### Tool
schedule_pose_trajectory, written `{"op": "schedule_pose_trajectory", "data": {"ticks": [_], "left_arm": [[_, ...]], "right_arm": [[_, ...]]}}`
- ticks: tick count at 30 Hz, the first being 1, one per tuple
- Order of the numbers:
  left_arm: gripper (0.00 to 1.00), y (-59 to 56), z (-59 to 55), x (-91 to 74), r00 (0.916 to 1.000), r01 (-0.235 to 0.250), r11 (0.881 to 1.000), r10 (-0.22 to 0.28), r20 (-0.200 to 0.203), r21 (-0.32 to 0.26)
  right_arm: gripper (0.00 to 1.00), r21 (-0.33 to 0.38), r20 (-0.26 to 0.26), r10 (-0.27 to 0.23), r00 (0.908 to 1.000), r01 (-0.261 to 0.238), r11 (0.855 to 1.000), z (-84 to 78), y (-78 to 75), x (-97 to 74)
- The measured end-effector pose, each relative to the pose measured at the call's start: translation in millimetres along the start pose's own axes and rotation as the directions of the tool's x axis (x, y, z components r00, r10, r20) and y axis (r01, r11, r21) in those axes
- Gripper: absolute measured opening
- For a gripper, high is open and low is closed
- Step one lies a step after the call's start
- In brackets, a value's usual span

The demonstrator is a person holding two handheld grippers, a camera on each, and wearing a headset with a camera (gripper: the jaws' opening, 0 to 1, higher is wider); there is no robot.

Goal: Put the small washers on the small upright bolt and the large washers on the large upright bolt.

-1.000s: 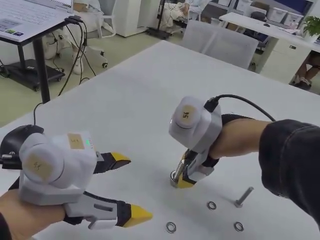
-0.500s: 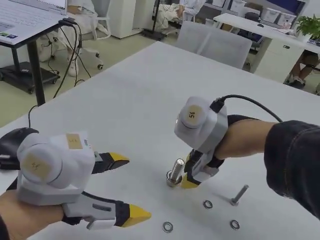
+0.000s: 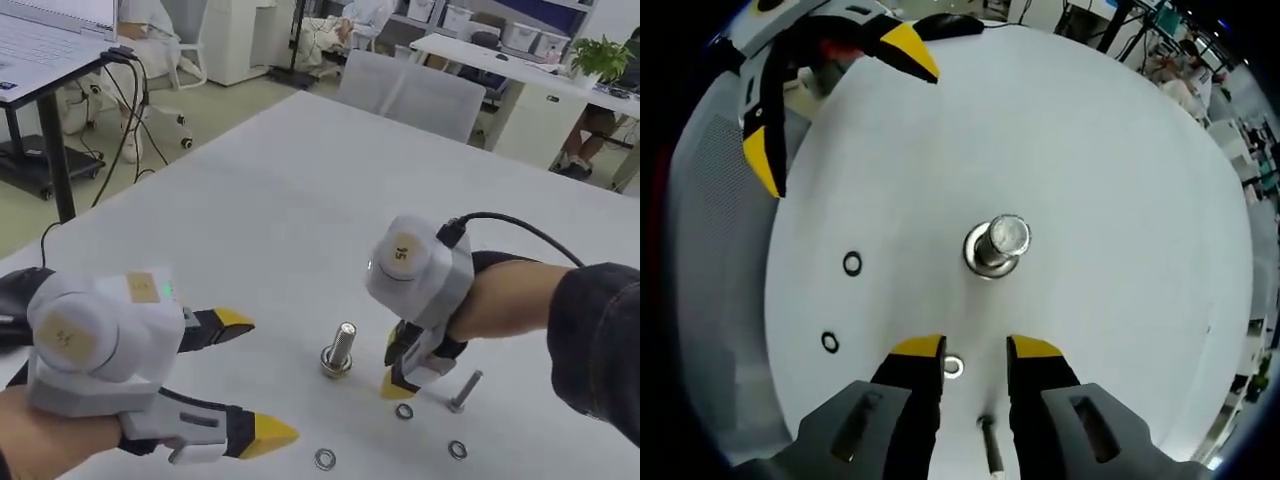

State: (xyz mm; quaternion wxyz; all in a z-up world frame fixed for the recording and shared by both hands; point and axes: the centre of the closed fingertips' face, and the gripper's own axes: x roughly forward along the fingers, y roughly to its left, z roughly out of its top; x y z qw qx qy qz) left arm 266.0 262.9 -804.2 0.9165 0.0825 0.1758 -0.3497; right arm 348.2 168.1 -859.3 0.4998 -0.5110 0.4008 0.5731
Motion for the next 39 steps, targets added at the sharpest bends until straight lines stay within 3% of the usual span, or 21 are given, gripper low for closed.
{"op": "schedule_pose_trajectory", "data": {"ticks": [18,39], "left_arm": [[0.67,-5.3,7.8,0.8,0.9997,0.026,0.999,-0.026,0.001,0.021],[0.65,-8.3,5.2,1.5,0.9996,0.029,0.999,-0.029,-0.003,0.018]], "right_arm": [[0.25,0.043,-0.018,0.008,0.9998,-0.007,0.999,-22.9,13.8,2.5],[0.22,0.056,-0.009,0.019,0.9998,-0.018,0.998,-28.3,18.4,11.4]]}}
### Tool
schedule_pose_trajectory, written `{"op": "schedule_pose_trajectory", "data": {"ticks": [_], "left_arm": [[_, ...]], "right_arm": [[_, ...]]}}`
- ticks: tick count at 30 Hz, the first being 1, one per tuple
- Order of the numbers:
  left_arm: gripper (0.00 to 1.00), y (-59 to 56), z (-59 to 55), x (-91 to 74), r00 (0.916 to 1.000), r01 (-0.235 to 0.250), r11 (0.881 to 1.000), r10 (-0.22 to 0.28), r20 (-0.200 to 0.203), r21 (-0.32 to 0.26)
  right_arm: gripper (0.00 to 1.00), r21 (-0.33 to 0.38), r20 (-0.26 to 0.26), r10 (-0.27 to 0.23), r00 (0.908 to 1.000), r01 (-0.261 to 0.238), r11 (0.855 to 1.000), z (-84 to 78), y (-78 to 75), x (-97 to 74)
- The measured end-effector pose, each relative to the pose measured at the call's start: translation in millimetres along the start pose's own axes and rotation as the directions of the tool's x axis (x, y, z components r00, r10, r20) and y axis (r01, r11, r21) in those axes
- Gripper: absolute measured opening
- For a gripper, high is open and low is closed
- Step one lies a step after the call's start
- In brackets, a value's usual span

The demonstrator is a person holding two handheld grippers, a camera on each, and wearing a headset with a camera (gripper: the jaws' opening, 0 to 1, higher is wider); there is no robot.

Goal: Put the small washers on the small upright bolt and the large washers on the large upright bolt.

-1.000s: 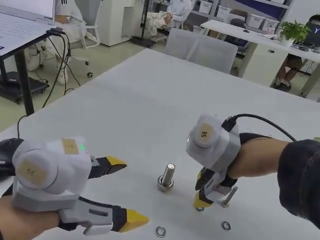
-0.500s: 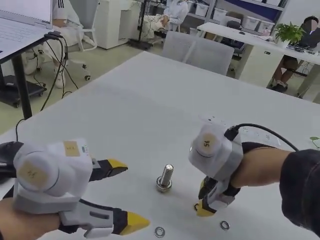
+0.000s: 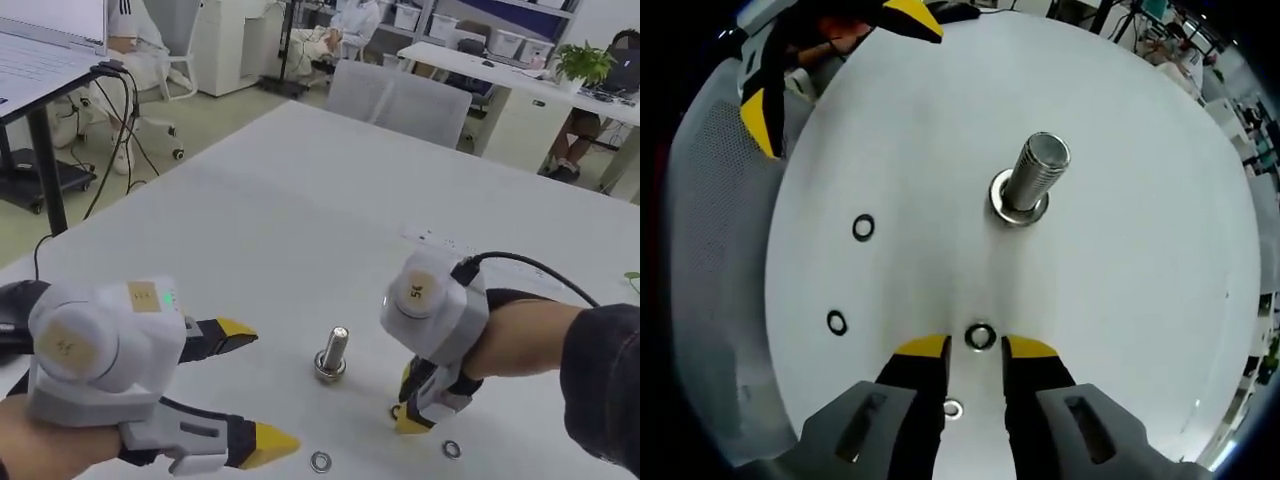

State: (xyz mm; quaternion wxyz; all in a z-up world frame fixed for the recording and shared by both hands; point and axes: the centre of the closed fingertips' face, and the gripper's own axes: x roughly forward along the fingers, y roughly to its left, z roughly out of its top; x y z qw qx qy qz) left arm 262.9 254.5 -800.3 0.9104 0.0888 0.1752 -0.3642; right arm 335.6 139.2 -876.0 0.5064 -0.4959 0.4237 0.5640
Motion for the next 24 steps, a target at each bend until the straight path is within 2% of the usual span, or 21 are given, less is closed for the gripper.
{"op": "schedule_pose_trajectory", "data": {"ticks": [11,24], "left_arm": [[0.64,-1.6,-1.3,0.1,1.0,0.005,1.0,-0.005,-0.006,0.0],[0.64,-2.8,-1.5,-0.3,0.9999,0.011,1.0,-0.011,-0.008,-0.001]], "right_arm": [[0.19,0.026,0.018,0.008,0.9998,-0.008,1.0,0.9,-0.5,-1.5],[0.16,0.018,0.018,0.001,0.9998,-0.001,1.0,2.5,0.9,-1.2]]}}
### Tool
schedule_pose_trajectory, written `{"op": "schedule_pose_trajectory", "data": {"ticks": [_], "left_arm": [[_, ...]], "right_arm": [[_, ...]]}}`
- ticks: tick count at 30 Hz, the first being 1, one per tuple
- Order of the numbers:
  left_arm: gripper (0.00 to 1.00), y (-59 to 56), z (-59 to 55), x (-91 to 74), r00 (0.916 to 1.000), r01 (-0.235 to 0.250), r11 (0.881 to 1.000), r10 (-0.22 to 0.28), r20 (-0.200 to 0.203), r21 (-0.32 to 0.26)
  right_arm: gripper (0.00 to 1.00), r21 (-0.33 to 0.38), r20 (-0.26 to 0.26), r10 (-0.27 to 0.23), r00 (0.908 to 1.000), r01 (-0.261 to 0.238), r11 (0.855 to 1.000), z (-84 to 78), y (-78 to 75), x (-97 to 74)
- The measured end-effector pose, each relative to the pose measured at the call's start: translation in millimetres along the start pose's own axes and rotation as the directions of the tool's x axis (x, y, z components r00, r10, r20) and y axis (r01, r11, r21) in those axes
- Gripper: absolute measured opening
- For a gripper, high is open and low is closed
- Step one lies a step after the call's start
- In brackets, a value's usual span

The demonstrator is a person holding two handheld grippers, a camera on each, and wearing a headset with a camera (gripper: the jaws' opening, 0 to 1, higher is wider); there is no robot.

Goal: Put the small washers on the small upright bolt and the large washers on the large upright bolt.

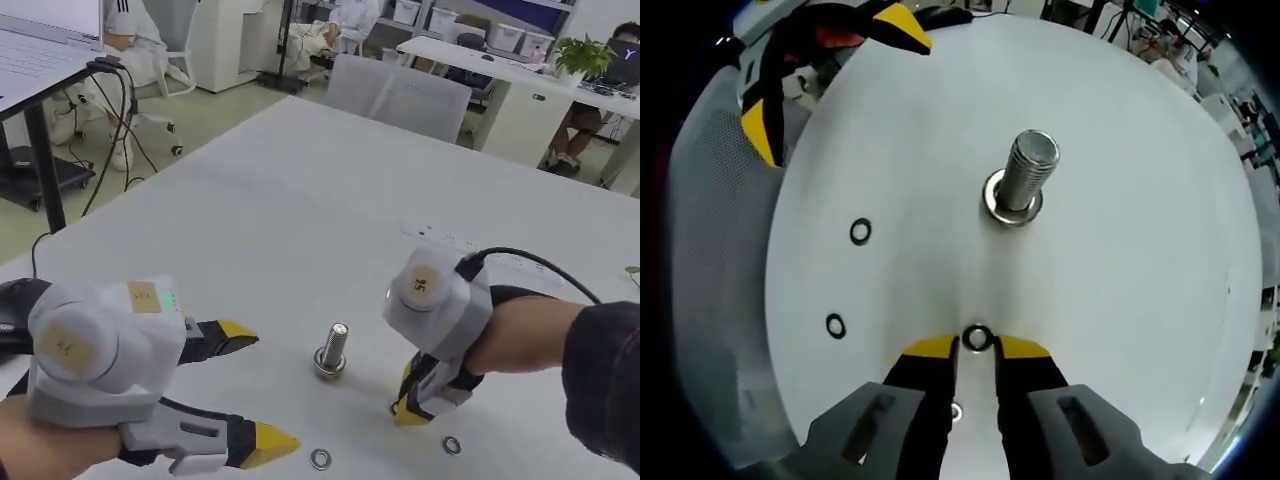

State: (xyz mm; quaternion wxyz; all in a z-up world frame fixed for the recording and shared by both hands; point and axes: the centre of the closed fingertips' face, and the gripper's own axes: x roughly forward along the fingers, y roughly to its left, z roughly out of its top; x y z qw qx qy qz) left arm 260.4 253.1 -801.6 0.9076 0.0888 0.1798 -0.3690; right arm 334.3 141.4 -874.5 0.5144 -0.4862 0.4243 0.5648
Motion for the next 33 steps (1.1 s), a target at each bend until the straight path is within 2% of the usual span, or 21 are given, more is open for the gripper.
{"op": "schedule_pose_trajectory", "data": {"ticks": [10,13,33], "left_arm": [[0.63,-1.2,0.0,0.8,1.0,0.005,1.0,-0.005,0.0,-0.001],[0.63,-1.3,0.2,1.0,1.0,0.005,1.0,-0.005,0.0,0.0],[0.63,-3.2,2.8,1.0,1.0,0.008,1.0,-0.008,0.005,0.005]], "right_arm": [[0.14,0.002,-0.01,-0.002,0.9999,0.002,1.0,1.4,1.0,1.2],[0.14,-0.024,-0.027,-0.011,0.9996,0.011,1.0,0.8,0.8,1.5],[0.14,-0.008,-0.013,-0.016,0.9998,0.016,1.0,-2.3,1.8,0.3]]}}
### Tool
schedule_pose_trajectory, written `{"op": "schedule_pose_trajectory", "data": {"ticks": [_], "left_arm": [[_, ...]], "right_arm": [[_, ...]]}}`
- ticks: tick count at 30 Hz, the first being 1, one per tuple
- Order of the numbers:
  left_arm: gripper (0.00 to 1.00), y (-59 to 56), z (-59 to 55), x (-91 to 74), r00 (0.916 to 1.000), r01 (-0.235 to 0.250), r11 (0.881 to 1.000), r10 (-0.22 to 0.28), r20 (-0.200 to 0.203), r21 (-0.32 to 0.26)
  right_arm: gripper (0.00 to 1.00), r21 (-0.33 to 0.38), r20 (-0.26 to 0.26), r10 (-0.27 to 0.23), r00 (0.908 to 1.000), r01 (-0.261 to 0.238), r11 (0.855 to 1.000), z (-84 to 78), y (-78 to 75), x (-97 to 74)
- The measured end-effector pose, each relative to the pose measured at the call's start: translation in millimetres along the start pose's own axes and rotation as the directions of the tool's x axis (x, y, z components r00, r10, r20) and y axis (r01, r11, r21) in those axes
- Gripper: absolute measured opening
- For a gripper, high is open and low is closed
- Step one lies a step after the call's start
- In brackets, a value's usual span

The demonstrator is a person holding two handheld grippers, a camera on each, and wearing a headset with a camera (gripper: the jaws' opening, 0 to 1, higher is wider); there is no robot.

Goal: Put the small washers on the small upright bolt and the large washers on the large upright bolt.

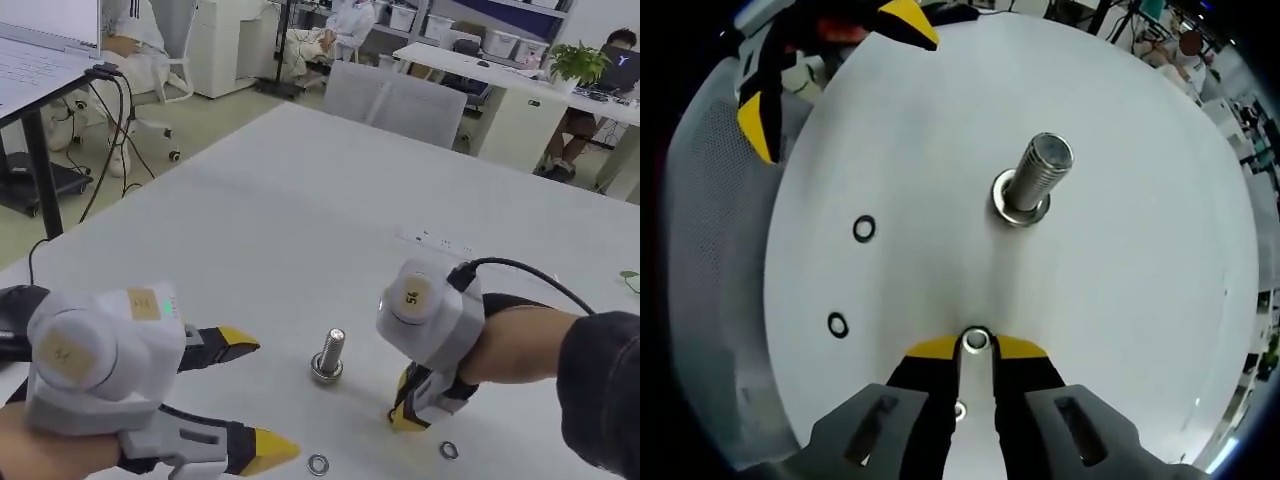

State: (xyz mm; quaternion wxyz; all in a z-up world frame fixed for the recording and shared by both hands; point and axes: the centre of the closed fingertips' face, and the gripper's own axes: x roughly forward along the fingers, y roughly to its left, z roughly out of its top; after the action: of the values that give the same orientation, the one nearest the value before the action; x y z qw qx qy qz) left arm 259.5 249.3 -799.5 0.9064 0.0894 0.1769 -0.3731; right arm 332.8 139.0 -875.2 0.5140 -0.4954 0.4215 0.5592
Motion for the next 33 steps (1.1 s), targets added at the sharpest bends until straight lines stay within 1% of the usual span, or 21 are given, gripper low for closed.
{"op": "schedule_pose_trajectory", "data": {"ticks": [5,12,19,22,25,30,33], "left_arm": [[0.63,-0.7,0.9,0.7,1.0,0.003,1.0,-0.003,0.003,0.001],[0.63,-3.5,2.1,3.5,0.9999,0.016,1.0,-0.016,0.002,0.006],[0.63,-9.3,2.0,7.1,0.9989,0.046,0.999,-0.046,-0.004,0.014],[0.63,-11.4,1.9,8.2,0.9983,0.058,0.998,-0.058,-0.003,0.01],[0.63,-13.7,3.3,9.2,0.9975,0.07,0.998,-0.07,0.008,0.0],[0.63,-17.3,4.0,11.5,0.9956,0.092,0.996,-0.092,0.014,-0.004],[0.63,-20.6,3.8,13.7,0.994,0.109,0.994,-0.109,0.009,0.004]], "right_arm": [[0.14,-0.003,-0.004,-0.003,1.0,0.003,1.0,-3.8,2.3,-2.0],[0.14,0.015,0.023,-0.013,0.9996,0.013,1.0,-3.3,2.4,-14.2],[0.14,0.027,0.049,-0.032,0.9983,0.03,0.999,-4.1,4.0,-27.5],[0.14,0.029,0.058,-0.04,0.9975,0.039,0.999,-5.0,5.9,-34.2],[0.14,0.029,0.063,-0.049,0.9968,0.047,0.998,-5.6,6.9,-39.8],[0.14,0.031,0.082,-0.064,0.9946,0.061,0.998,-4.2,10.4,-55.5],[0.14,0.032,0.089,-0.077,0.9931,0.074,0.997,-4.8,11.0,-64.7]]}}
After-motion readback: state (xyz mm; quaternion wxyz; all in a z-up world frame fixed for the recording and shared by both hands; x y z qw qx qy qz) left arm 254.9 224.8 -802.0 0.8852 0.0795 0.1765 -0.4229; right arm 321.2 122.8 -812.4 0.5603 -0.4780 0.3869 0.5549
